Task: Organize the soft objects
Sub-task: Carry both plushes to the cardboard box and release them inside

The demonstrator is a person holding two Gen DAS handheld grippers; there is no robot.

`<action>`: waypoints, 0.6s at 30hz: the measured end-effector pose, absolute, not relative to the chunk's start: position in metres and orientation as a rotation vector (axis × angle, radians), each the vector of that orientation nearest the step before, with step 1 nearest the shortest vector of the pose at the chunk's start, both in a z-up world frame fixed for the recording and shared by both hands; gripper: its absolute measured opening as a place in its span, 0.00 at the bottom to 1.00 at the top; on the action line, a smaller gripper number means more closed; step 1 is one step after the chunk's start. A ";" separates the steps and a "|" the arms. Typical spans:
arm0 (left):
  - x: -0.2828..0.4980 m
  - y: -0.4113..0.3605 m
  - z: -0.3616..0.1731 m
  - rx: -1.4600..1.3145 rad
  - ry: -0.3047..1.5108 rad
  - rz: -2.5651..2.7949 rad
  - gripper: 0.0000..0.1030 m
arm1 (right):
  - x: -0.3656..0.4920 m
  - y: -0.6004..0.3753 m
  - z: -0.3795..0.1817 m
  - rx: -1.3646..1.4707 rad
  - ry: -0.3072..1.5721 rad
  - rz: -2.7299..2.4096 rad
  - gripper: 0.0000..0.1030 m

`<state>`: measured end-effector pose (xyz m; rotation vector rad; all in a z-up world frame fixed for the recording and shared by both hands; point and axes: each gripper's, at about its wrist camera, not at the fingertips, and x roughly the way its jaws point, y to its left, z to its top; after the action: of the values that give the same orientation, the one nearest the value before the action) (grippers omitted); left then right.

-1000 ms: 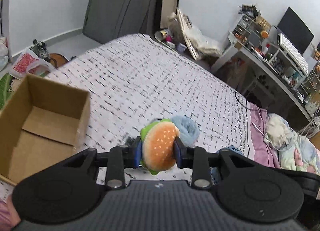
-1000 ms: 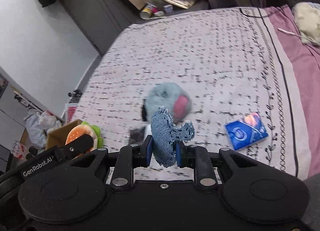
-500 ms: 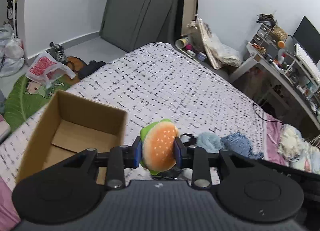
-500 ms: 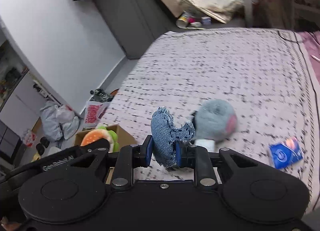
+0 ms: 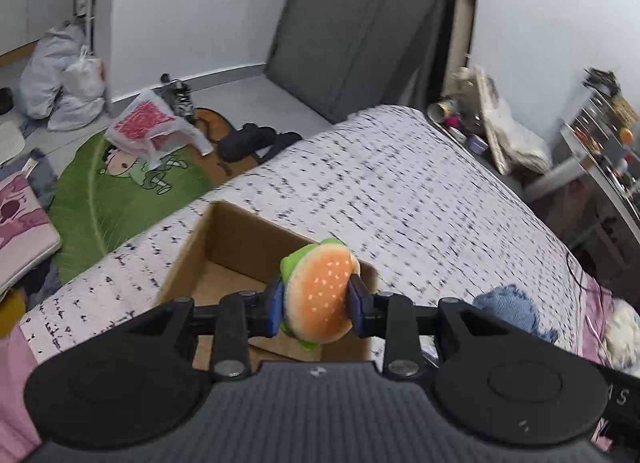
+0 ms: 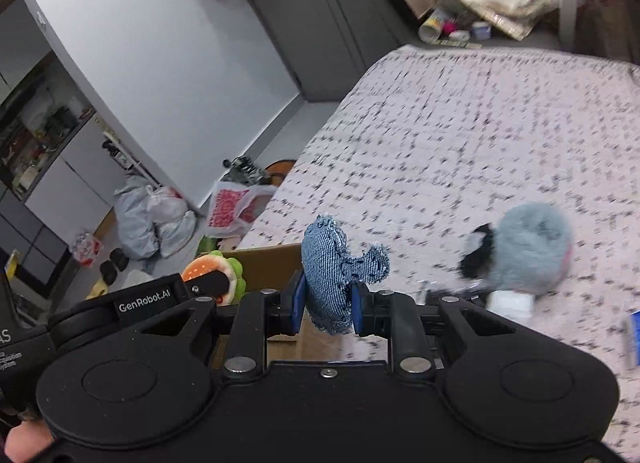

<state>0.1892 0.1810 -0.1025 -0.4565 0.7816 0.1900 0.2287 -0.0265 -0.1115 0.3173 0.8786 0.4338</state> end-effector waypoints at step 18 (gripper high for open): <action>0.198 0.229 -0.141 -0.571 0.784 0.302 0.47 | 0.260 0.043 -0.142 0.273 0.941 0.512 0.22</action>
<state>0.1982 0.2286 -0.1407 -0.5710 0.7843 0.3019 0.2604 0.0434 -0.1421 0.2733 0.9409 0.5123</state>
